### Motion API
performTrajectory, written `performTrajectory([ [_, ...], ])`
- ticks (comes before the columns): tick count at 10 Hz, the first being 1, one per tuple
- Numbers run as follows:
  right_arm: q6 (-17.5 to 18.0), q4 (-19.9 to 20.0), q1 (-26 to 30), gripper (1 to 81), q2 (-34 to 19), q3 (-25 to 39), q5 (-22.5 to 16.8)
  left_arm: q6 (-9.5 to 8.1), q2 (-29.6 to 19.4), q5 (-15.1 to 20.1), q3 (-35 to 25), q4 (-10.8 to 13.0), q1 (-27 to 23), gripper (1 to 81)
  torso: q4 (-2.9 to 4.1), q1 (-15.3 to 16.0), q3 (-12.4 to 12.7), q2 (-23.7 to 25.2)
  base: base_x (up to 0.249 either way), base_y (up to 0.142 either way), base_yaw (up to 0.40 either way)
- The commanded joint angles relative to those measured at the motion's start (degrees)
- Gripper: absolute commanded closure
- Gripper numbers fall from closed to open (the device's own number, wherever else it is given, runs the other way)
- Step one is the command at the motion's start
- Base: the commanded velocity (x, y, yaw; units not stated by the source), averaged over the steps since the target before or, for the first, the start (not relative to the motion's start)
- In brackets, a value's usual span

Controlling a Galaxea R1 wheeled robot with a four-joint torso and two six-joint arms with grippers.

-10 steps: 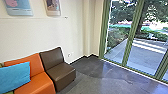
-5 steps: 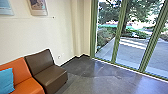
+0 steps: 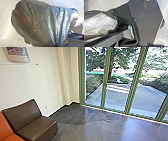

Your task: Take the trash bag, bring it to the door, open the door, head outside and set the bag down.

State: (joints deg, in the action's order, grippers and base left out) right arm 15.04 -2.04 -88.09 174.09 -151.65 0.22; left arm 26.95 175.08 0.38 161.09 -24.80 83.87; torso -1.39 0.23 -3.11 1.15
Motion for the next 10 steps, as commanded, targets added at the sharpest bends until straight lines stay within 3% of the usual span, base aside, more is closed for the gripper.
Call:
performTrajectory([
  [1,-0.01,-0.51,2.43,1.0,0.22,0.23,-3.12,0.2,-0.07,3.58,0.28,0.36,-2.88,81.1,0.0,0.0,0.0,0.0,0.0,0.0,-0.339],
  [10,0.07,-0.95,2.08,1.0,0.67,0.23,-3.12,0.2,-0.08,3.58,0.28,0.36,-2.79,81.1,0.0,0.0,0.02,0.0,0.0,0.0,-0.339],
])
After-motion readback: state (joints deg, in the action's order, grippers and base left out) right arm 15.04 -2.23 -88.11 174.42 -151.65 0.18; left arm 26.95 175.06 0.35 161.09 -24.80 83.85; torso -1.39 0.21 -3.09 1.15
